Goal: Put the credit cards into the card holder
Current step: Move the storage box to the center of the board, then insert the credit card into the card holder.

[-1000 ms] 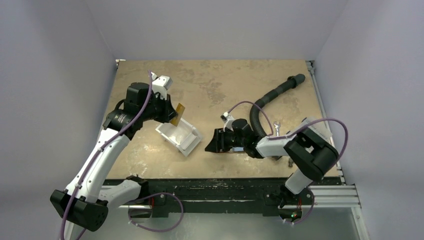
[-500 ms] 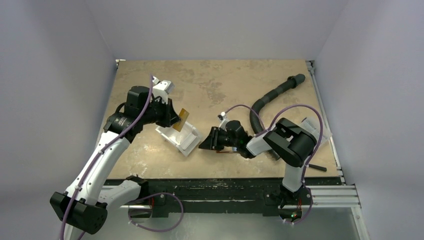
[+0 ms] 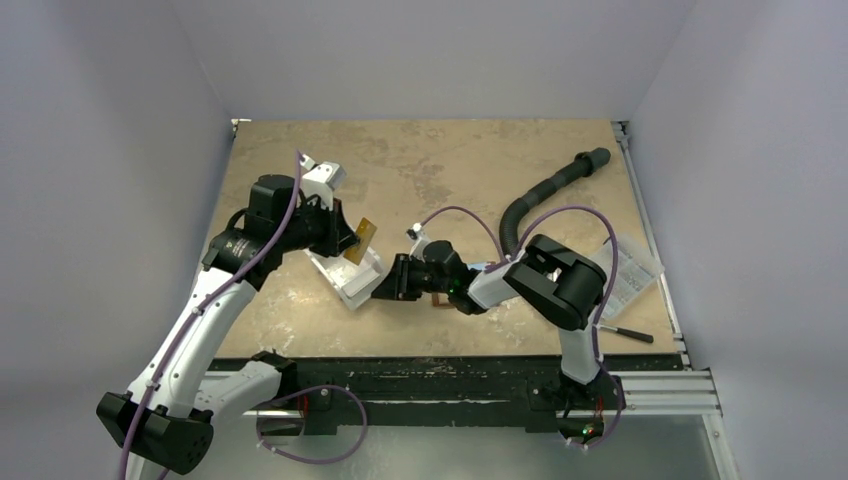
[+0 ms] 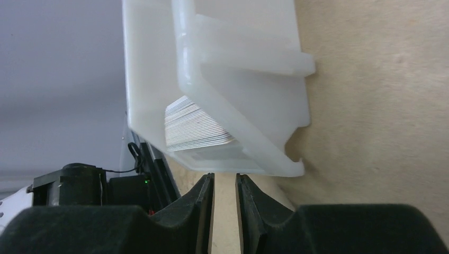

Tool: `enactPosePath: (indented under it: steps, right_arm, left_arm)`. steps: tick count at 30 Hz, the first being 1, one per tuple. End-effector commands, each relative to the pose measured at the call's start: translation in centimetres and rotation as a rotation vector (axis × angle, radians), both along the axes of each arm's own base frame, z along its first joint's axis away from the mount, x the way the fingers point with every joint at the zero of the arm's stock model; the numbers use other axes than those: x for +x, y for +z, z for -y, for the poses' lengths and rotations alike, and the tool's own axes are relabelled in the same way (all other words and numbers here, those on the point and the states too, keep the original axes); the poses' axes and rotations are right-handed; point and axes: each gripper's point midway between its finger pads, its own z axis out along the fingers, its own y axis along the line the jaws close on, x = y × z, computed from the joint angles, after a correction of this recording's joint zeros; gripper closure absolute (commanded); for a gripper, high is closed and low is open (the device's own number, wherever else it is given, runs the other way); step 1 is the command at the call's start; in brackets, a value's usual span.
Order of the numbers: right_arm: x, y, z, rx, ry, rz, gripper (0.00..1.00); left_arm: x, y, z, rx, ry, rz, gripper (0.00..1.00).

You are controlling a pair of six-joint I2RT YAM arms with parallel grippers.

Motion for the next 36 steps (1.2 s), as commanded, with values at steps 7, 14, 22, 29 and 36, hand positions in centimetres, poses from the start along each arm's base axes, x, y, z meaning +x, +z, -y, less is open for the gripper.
enactPosePath:
  steps: [7, 14, 22, 29, 36]
  right_arm:
    - [0.1, 3.3, 2.0, -0.039, -0.033, 0.154, 0.58]
    - [2.3, 3.9, 10.9, -0.293, -0.187, 0.282, 0.38]
    - [5.2, 2.4, 24.1, -0.415, -0.501, 0.193, 0.39]
    - [5.0, -0.2, 27.2, -0.443, -0.599, 0.044, 0.42]
    - [3.9, -0.5, 26.0, -0.375, -0.545, 0.022, 0.44]
  left_arm:
    - [-0.4, -0.7, 1.8, -0.116, -0.031, -0.045, 1.0]
    - [-0.3, -1.8, 4.2, -0.261, -0.076, -0.117, 1.0]
    - [-1.7, -4.2, 9.5, -0.36, -0.127, -0.192, 1.0]
    - [-4.6, -7.9, 17.1, -0.406, -0.209, -0.278, 1.0]
    - [-4.2, -11.8, 20.4, -0.348, -0.163, -0.334, 1.0]
